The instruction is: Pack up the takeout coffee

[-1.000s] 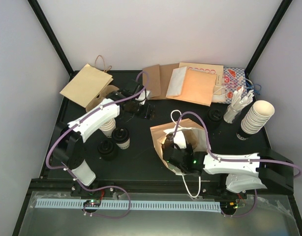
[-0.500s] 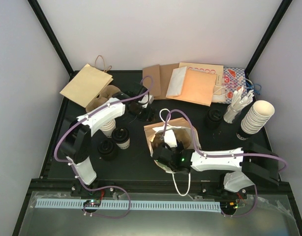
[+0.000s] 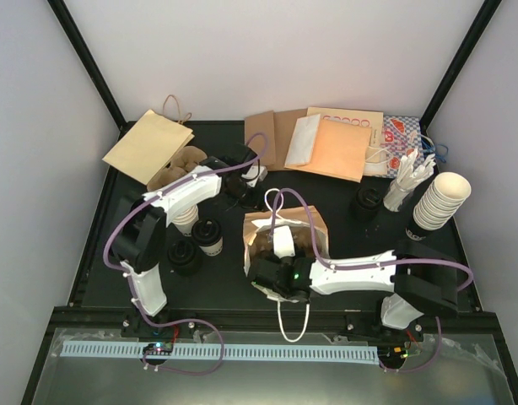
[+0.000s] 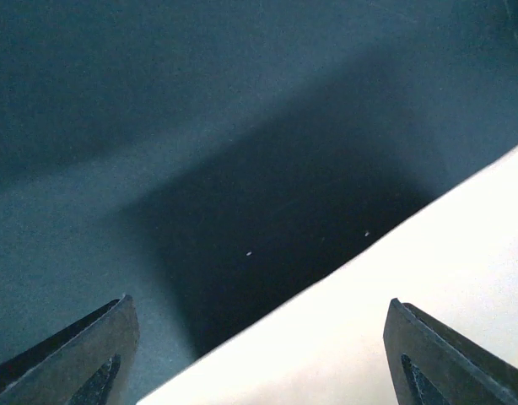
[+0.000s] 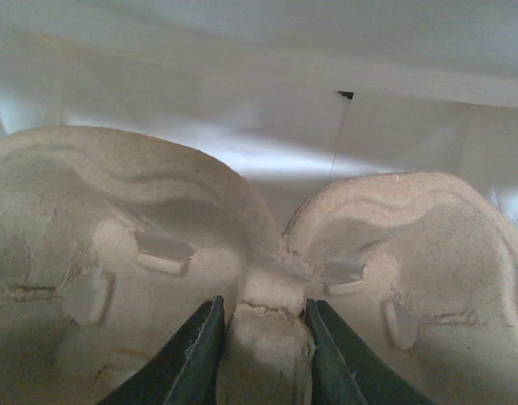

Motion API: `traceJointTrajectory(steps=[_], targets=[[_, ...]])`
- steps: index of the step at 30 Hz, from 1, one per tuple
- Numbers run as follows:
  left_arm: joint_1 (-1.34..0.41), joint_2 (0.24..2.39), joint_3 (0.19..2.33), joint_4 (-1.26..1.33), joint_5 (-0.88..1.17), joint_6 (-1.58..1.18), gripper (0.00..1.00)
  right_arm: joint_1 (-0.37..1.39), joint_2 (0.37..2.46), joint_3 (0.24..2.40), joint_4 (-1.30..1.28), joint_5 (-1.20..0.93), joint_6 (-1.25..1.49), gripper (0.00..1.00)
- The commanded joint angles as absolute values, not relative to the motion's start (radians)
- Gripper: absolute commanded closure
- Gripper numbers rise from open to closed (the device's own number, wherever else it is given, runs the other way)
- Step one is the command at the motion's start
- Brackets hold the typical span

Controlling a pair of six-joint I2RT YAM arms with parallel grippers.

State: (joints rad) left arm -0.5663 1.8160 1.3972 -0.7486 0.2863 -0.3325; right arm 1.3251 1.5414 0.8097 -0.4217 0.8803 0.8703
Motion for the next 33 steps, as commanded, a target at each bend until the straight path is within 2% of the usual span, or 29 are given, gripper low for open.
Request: traceJointTrajectory(steps=[1, 12, 33], targets=[[-0.579, 1.860, 1.457, -0.766, 0.329, -0.304, 0.18, 1.368, 1.605, 0.826, -0.506, 0.870, 0.961, 0.72], [-0.584, 1.958, 1.572, -0.831, 0.374, -0.256, 0.19, 1.373, 1.582, 0.778, -0.426, 0.898, 0.871, 0.72], [-0.612, 1.991, 1.541, -0.829, 0.562, -0.212, 0.23, 1.366, 1.591, 0.766, -0.313, 0.937, 0.750, 0.70]])
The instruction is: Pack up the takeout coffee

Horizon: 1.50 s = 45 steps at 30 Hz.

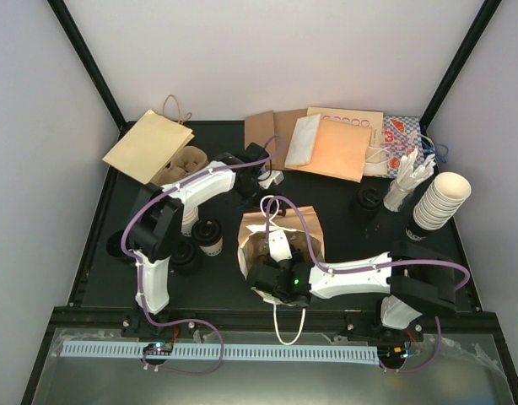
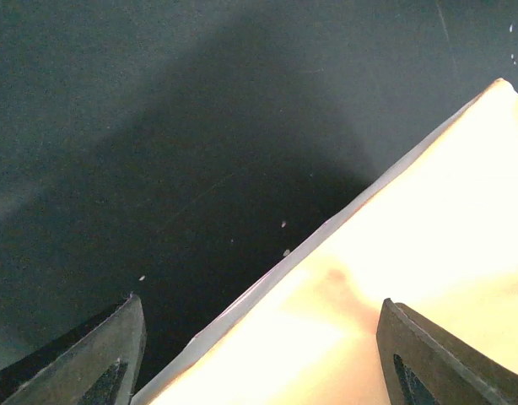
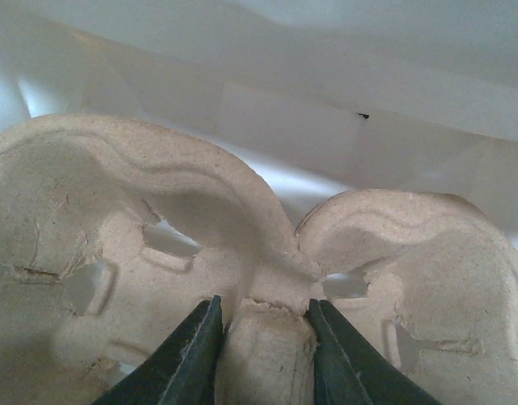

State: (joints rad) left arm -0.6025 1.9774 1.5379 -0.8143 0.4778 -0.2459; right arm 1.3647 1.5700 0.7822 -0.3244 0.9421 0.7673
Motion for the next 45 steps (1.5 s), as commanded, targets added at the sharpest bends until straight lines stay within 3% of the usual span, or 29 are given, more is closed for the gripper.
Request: traceJointTrajectory(steps=[1, 23, 32, 45], targets=[[-0.612, 1.991, 1.537, -0.832, 0.567, -0.210, 0.23, 1.362, 1.590, 0.763, -0.308, 0.934, 0.749, 0.70], [-0.648, 1.962, 1.496, -0.896, 0.627, -0.167, 0.26, 1.312, 1.612, 0.752, -0.186, 0.970, 0.623, 0.70], [-0.659, 1.929, 1.478, -0.905, 0.619, -0.172, 0.26, 1.248, 1.607, 0.746, -0.145, 0.889, 0.583, 0.67], [-0.664, 1.917, 1.490, -0.908, 0.558, -0.190, 0.26, 1.285, 1.551, 0.804, -0.345, 0.903, 0.608, 0.58]])
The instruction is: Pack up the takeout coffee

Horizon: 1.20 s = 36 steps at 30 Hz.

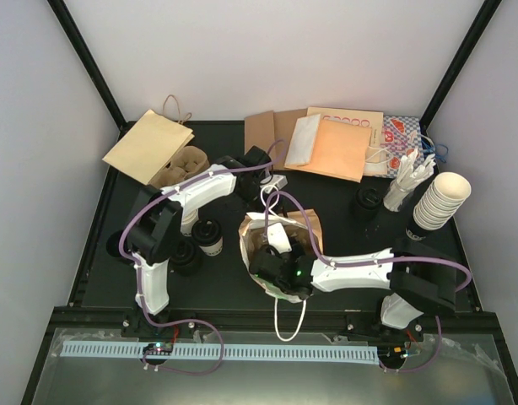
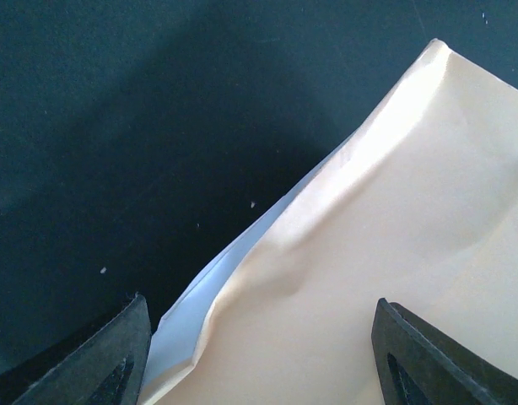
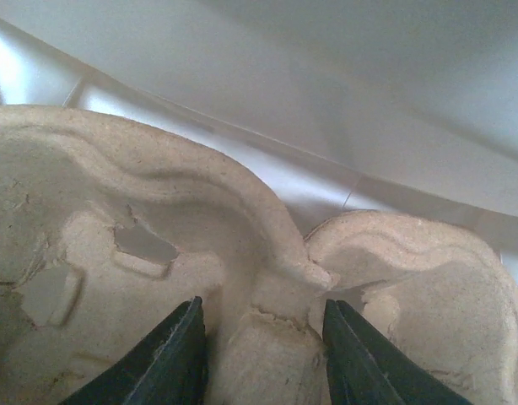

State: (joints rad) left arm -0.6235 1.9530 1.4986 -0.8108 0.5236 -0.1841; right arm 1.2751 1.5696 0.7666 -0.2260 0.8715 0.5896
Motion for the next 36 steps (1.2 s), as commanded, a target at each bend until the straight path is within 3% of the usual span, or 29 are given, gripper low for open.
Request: traceJointTrajectory(steps=[1, 2, 3, 4, 14, 23, 32, 36], targets=[[-0.664, 1.917, 1.493, -0.908, 0.555, -0.189, 0.26, 1.289, 1.548, 0.811, -0.361, 0.902, 0.613, 0.57], [-0.664, 1.920, 1.495, -0.908, 0.554, -0.190, 0.26, 1.293, 1.546, 0.814, -0.370, 0.898, 0.619, 0.55], [-0.665, 1.921, 1.498, -0.910, 0.552, -0.189, 0.26, 1.297, 1.543, 0.813, -0.374, 0.893, 0.622, 0.43], [-0.665, 1.924, 1.501, -0.912, 0.549, -0.189, 0.26, 1.301, 1.539, 0.812, -0.374, 0.892, 0.624, 0.39], [-0.665, 1.917, 1.505, -0.925, 0.518, -0.190, 0.26, 1.333, 1.518, 0.854, -0.429, 0.933, 0.594, 0.16], [-0.656, 1.828, 1.539, -0.932, 0.394, -0.214, 0.22, 1.335, 1.441, 0.856, -0.449, 0.925, 0.540, 0.11], [-0.629, 1.606, 1.591, -0.980, 0.225, -0.227, 0.02, 1.335, 1.435, 0.861, -0.452, 0.883, 0.510, 0.11], [-0.628, 1.501, 1.550, -0.976, 0.159, -0.231, 0.01, 1.335, 1.411, 0.855, -0.439, 0.838, 0.462, 0.11]])
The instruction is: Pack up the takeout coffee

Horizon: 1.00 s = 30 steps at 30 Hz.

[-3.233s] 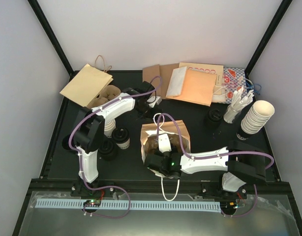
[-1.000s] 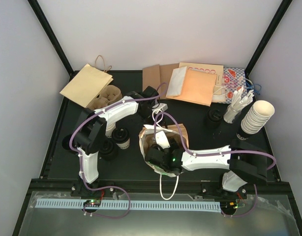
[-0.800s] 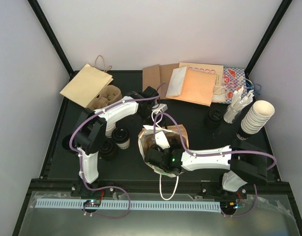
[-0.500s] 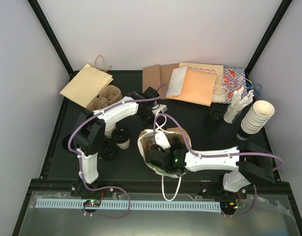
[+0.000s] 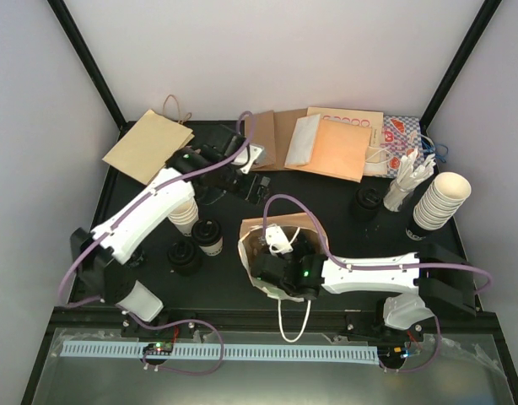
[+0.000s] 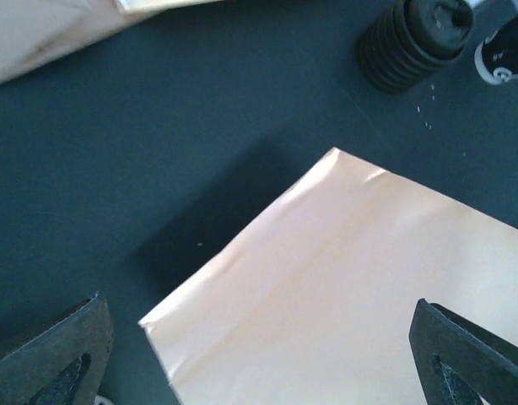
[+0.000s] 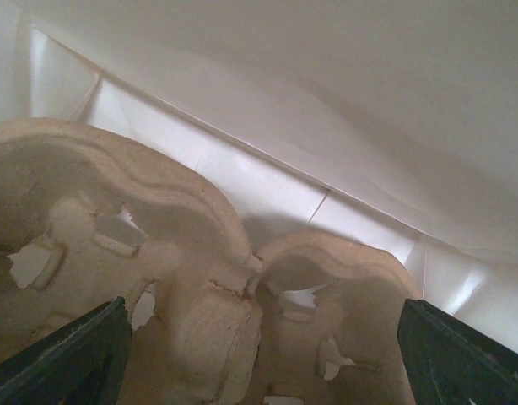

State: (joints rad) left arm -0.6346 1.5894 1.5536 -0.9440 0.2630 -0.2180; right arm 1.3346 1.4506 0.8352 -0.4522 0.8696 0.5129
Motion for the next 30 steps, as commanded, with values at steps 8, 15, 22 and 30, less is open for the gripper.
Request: traceJointTrajectory(steps=[8, 15, 22, 30], targets=[[-0.618, 1.321, 1.407, -0.944, 0.079, -0.269, 0.01, 1.335, 1.404, 0.842, -0.446, 0.783, 0.411, 0.11], [-0.618, 1.084, 1.356, -0.974, 0.123, -0.295, 0.01, 1.335, 1.410, 0.841, -0.443, 0.742, 0.390, 0.11], [-0.633, 0.836, 1.196, -1.007, 0.333, -0.451, 0.10, 1.333, 1.406, 0.844, -0.433, 0.666, 0.313, 0.11], [-0.880, 0.730, 1.027, -0.937, 0.320, -0.729, 0.17, 1.332, 1.443, 0.878, -0.468, 0.641, 0.286, 0.11]])
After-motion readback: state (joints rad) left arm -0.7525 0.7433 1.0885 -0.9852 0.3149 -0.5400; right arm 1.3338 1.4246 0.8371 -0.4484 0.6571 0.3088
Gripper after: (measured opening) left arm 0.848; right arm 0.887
